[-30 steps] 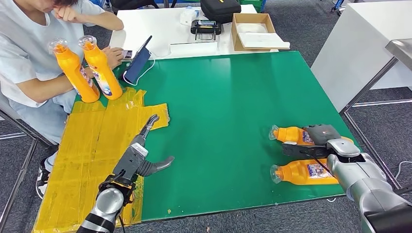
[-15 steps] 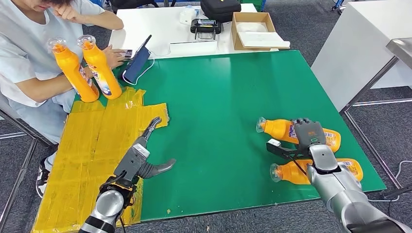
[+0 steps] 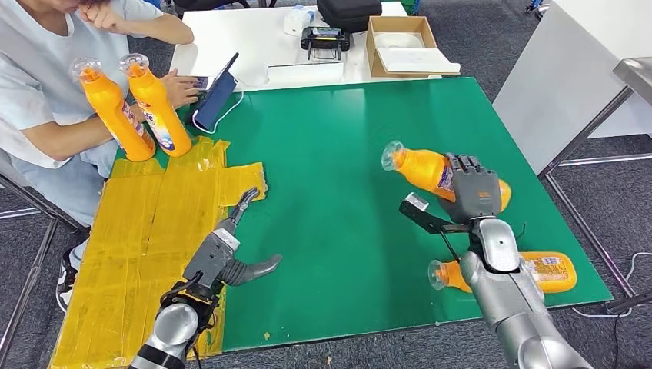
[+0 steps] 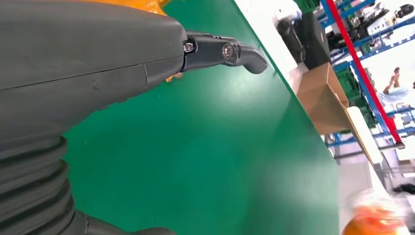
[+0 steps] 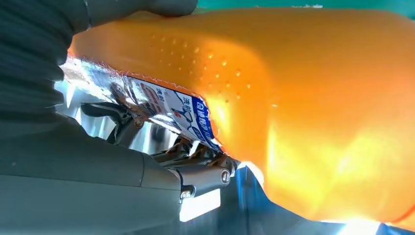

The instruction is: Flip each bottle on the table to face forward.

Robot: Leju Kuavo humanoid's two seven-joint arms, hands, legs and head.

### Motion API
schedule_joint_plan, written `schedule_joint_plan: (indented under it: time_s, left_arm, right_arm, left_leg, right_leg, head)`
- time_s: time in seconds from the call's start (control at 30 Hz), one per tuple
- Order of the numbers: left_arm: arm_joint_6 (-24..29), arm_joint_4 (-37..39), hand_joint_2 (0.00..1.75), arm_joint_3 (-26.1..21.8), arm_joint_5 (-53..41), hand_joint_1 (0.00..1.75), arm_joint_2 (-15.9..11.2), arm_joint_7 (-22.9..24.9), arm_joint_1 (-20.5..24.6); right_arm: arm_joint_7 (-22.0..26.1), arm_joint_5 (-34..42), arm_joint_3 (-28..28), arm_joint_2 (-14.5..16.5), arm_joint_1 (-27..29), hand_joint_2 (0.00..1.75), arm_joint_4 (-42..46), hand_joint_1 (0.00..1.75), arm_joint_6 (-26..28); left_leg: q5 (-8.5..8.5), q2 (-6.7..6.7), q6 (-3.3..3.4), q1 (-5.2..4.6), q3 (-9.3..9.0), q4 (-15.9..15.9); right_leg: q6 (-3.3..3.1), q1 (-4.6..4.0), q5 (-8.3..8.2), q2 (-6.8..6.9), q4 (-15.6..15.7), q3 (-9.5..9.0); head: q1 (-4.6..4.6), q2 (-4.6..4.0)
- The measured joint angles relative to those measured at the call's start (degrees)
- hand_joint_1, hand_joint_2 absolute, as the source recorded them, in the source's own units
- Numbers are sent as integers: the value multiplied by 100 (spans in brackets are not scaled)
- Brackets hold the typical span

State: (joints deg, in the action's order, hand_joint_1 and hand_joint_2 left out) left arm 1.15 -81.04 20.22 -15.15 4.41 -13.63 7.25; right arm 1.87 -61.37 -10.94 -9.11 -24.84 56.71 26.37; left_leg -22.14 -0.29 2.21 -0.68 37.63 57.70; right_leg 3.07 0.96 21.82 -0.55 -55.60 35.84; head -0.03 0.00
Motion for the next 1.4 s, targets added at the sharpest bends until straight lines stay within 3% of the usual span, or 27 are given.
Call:
schedule_joint_plan:
  time_s: [0.07, 0.13, 0.47, 0.87, 1.4]
  left_arm:
    - [-72, -1, 175, 39, 103, 0, -2, -57, -1]
    - [-128, -1, 175, 81, 187, 0, -4, -105, 1]
    - [-348, -49, 175, 326, 545, 0, -34, -227, 86]
    - [-504, -111, 175, 680, 1187, 0, -38, -221, 390]
    - [-283, -143, 175, 1033, 1349, 0, -15, -126, 761]
  right_arm:
    - [588, 1540, 111, 168, 189, 175, 465, 175, -549]
    - [886, 2497, 197, 308, 349, 175, 883, 175, -923]
    - [1279, 4292, 367, 728, 684, 175, 1731, 175, -1910]
    - [1336, 5102, 67, 1228, 724, 175, 1508, 175, -2517]
    - [1472, 4604, -1075, 1685, 672, 175, 727, 175, -2493]
  left_leg:
    - [0, 0, 0, 0, 3, 0]
    - [0, 0, 0, 1, 6, 0]
    - [0, 0, 0, -1, 8, 0]
    - [0, 3, -1, 1, 9, 0]
    - [0, 3, -1, 2, 12, -1]
  right_leg:
    - [-1, 0, 1, 0, 0, 4]
    - [-1, 0, 1, 0, 0, 7]
    - [0, 1, 1, 0, 0, 9]
    - [-1, 0, 1, -1, -1, 12]
    - [-2, 0, 2, -1, -1, 15]
  head:
    - [-1, 0]
    - [-2, 0]
    - [0, 0]
    - [1, 0]
    - [1, 0]
